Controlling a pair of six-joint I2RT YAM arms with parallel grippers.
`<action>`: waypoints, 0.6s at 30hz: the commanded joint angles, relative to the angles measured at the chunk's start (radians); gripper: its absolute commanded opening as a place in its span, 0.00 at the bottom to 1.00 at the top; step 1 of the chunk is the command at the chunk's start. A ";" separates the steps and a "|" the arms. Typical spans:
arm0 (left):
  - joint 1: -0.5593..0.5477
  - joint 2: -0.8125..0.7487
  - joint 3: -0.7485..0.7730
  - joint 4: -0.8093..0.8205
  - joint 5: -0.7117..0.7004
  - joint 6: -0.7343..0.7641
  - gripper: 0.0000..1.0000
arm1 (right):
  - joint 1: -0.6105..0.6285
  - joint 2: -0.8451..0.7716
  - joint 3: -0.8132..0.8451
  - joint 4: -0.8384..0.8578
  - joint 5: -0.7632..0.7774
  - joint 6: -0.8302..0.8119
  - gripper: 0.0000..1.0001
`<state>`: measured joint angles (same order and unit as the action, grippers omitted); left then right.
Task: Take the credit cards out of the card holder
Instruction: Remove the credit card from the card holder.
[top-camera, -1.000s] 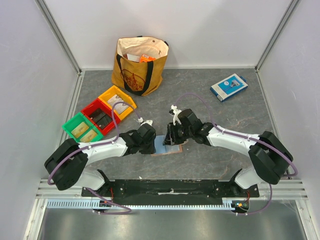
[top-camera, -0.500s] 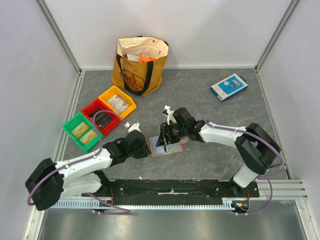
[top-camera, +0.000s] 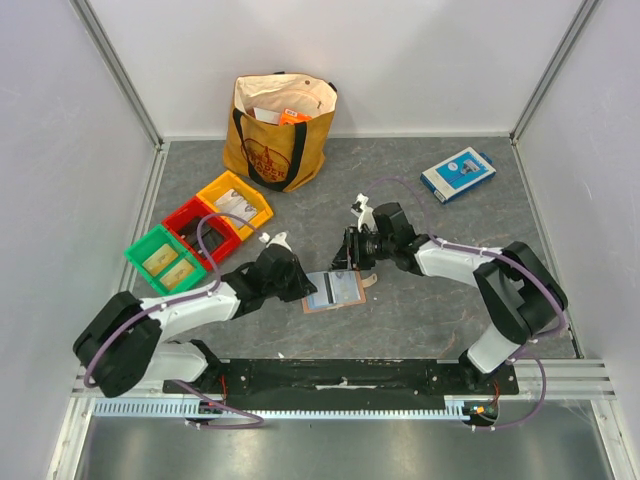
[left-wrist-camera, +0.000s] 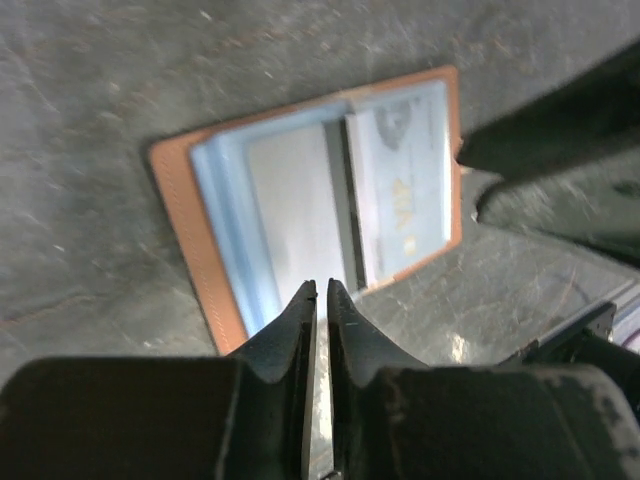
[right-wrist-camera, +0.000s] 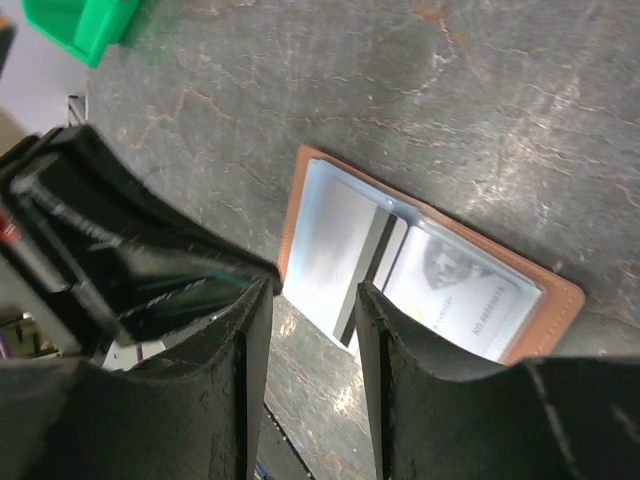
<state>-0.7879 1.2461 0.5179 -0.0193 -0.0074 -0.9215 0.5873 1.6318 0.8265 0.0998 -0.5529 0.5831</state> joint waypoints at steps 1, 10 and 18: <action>0.076 0.049 -0.016 0.128 0.075 -0.033 0.12 | 0.006 0.039 -0.032 0.146 -0.065 0.044 0.45; 0.081 0.107 -0.050 0.125 0.063 -0.042 0.10 | 0.005 0.138 -0.081 0.238 -0.096 0.073 0.41; 0.081 0.147 -0.085 0.113 0.063 -0.097 0.06 | 0.006 0.184 -0.131 0.308 -0.110 0.090 0.38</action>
<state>-0.7082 1.3655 0.4660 0.0967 0.0597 -0.9730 0.5915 1.7851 0.7231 0.3332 -0.6384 0.6617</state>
